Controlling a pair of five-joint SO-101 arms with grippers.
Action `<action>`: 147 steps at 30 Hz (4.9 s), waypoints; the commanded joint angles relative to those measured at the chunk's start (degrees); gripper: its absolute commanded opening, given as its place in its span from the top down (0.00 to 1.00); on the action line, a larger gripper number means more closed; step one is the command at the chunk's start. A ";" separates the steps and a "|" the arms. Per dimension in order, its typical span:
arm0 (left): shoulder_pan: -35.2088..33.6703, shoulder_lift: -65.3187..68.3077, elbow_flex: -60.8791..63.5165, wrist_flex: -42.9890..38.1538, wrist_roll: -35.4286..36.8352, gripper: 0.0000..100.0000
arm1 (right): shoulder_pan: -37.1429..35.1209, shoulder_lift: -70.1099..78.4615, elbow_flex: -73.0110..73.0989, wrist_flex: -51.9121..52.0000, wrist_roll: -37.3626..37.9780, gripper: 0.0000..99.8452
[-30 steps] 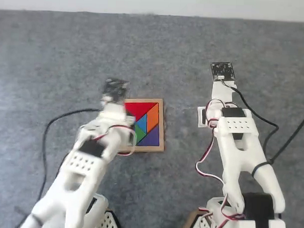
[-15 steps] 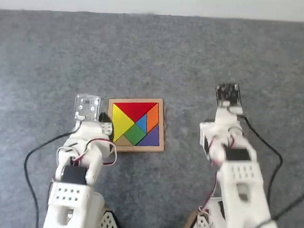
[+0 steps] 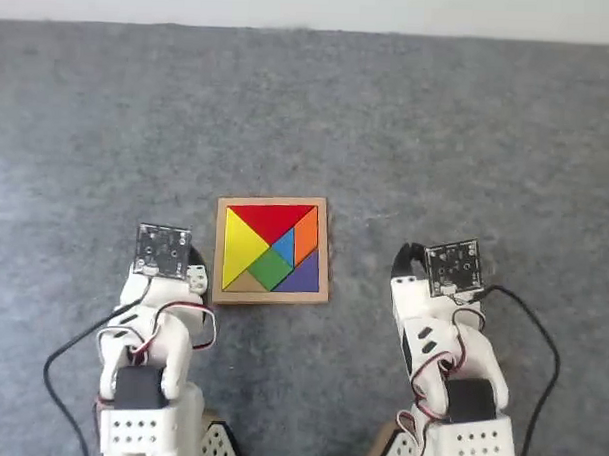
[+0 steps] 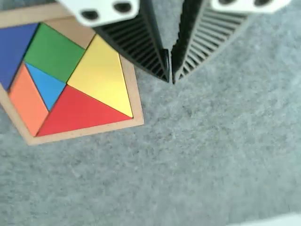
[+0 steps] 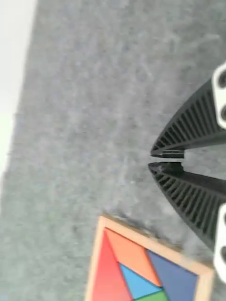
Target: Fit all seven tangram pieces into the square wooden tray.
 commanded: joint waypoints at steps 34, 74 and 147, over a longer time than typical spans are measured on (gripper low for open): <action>-0.53 -0.35 -0.40 5.71 -6.42 0.99 | -0.22 -1.45 0.97 29.49 0.70 0.98; -0.18 -0.35 -0.40 5.71 -6.51 0.99 | -0.22 -1.45 0.97 29.49 0.70 0.98; -0.44 -0.35 -0.40 5.71 -6.51 0.99 | -0.22 -1.45 0.97 29.49 0.70 0.98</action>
